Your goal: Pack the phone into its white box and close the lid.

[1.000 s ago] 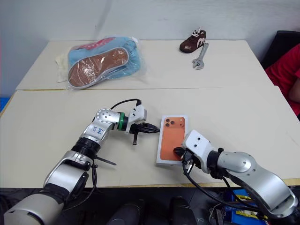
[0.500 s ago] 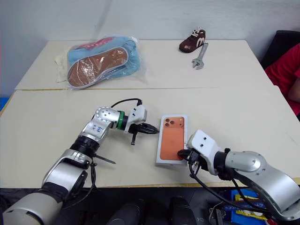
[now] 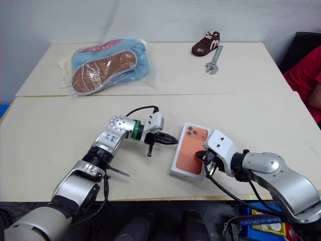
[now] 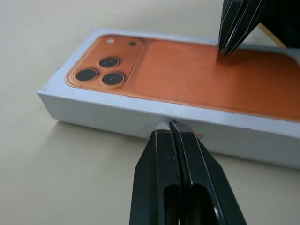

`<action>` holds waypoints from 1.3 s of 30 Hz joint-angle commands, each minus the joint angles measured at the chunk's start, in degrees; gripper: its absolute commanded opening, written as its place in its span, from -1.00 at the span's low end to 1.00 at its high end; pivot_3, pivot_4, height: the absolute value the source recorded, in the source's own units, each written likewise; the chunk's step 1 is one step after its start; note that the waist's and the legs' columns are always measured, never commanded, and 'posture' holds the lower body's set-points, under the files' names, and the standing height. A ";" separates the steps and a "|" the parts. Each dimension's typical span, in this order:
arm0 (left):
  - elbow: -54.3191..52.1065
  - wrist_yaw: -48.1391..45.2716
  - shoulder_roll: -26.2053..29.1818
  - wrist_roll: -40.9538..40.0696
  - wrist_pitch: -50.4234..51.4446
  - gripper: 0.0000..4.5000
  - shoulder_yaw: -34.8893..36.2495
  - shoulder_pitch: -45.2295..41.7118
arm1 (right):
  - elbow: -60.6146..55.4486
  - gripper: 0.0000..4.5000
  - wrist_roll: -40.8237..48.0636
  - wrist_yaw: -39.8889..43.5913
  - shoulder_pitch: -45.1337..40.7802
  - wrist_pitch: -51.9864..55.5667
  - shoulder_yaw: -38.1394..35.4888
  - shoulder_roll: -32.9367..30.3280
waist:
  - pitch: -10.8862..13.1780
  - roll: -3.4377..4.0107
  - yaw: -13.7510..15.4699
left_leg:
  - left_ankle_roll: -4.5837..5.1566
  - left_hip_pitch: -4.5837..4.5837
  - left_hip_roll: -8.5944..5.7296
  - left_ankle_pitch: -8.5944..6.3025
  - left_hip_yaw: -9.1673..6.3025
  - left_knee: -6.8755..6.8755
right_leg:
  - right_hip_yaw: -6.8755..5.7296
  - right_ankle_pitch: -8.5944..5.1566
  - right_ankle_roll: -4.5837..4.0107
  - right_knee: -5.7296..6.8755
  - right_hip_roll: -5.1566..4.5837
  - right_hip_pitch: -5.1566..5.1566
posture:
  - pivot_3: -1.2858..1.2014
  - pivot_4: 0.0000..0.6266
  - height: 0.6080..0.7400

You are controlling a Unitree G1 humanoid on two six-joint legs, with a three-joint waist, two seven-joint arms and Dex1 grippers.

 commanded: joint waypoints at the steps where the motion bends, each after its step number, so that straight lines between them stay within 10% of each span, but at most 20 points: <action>1: -3.14 -0.66 -0.40 -1.11 0.06 -1.00 0.00 0.03 | 0.54 -0.99 -1.66 0.65 2.34 -1.40 -0.38 0.28 | 0.00 0.00 0.07 | 0.00 0.00 0.00 0.00 0.00 0.00 | 0.00 0.00 0.00 0.01 0.00 -0.01 | 0.03 -0.52 1.00; 19: 10.43 5.82 -2.10 11.59 -5.05 -1.00 -9.43 -4.86 | 7.39 -0.99 -13.19 -0.95 10.74 -10.40 5.68 6.98 | -1.05 -0.77 -1.02 | -0.01 0.31 0.05 0.00 0.02 -0.02 | 0.07 0.00 0.00 0.04 0.08 0.30 | 0.03 -0.52 1.00; 25: 3.78 -0.83 -0.04 -0.18 6.23 -0.72 -0.52 -6.32 | 4.39 -1.00 -7.35 4.90 10.54 -15.56 -1.78 6.63 | -0.96 -0.70 -1.09 | 0.05 1.13 0.08 -0.05 -0.01 -0.27 | 0.11 -0.01 0.01 -0.29 0.10 1.12 | 0.03 -0.52 1.00; 30: -12.82 -8.71 11.03 -10.94 21.15 0.01 7.21 -2.28 | 3.50 -0.42 3.63 20.51 12.33 -15.92 -14.90 -1.28 | -0.67 -0.38 -2.37 | 0.09 0.25 0.09 -0.08 0.07 -0.12 | 0.27 -0.01 0.01 0.10 0.13 0.14 | 0.03 -0.52 1.00; 37: -39.08 -18.30 40.15 -25.75 41.50 1.00 21.13 16.28 | 14.73 0.68 12.00 37.84 13.81 -10.80 -33.00 -12.17 | -0.19 -0.06 -3.15 | 0.06 0.16 0.11 -0.10 -0.05 -0.21 | 0.26 -0.01 -0.01 0.06 0.18 -0.09 | 0.03 -0.52 1.00; 39: -44.15 -18.04 46.34 -28.05 43.46 1.00 27.89 23.39 | 18.75 0.99 11.54 41.23 13.71 -11.32 -36.15 -14.21 | 0.02 0.09 -2.77 | 0.06 0.15 0.11 -0.10 -0.04 -0.16 | 0.28 -0.01 -0.02 -0.03 0.17 -0.05 | 0.03 -0.52 1.00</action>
